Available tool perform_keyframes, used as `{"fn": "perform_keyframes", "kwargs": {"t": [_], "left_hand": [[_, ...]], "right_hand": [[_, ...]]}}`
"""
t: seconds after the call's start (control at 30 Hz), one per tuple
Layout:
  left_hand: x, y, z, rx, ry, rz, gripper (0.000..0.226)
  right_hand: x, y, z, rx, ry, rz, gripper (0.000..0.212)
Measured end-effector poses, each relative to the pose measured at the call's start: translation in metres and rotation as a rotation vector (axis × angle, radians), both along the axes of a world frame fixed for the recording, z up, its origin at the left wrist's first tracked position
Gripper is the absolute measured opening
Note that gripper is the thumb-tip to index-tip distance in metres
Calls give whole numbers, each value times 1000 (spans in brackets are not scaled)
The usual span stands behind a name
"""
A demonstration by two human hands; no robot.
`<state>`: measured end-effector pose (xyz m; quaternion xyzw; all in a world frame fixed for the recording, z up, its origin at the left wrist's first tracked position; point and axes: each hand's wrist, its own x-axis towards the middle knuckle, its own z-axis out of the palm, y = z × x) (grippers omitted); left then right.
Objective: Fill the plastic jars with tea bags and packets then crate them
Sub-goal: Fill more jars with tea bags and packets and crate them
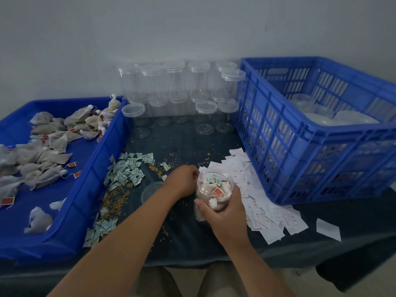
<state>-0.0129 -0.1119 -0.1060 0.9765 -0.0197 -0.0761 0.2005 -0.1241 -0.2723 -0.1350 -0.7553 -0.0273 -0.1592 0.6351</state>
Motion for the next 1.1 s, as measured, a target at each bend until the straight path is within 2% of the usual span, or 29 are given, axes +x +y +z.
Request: {"fn": "perform_keyframes", "kwargs": {"t": [0.13, 0.2, 0.27, 0.33, 0.63, 0.73, 0.8, 0.87, 0.93, 1.03, 1.1], "left_hand": [[-3, 0, 0, -1, -6, -2, 33], [-4, -4, 3, 18, 15, -19, 27], [-2, -7, 6, 45, 31, -24, 7], [0, -6, 4, 17, 32, 3, 25], [-7, 9, 16, -277, -57, 153, 11], [-10, 21, 33, -302, -199, 224, 11], [-17, 30, 52, -464, -267, 275, 10], [-29, 37, 76, -653, -200, 257, 8], [-42, 42, 101, -715, -19, 154, 12], [-52, 37, 113, -524, 144, -46, 17], [-55, 23, 105, -288, 94, -118, 19]], "right_hand": [[0, 1, -2, -39, 0, 5, 73], [0, 0, -3, -38, 3, 1, 76], [0, 0, -3, -38, 9, -2, 80], [0, 0, -3, -35, 16, 1, 82], [0, 0, -2, -43, 18, 15, 85], [-2, 0, 0, -68, 7, 20, 75], [-3, 2, 1, -101, 0, 20, 72], [-4, 3, 3, -134, -5, 26, 72], [-5, 3, 2, -150, -10, 41, 73], [-5, 2, 2, -150, -13, 62, 72], [-5, 3, 3, -146, -10, 70, 72]]}}
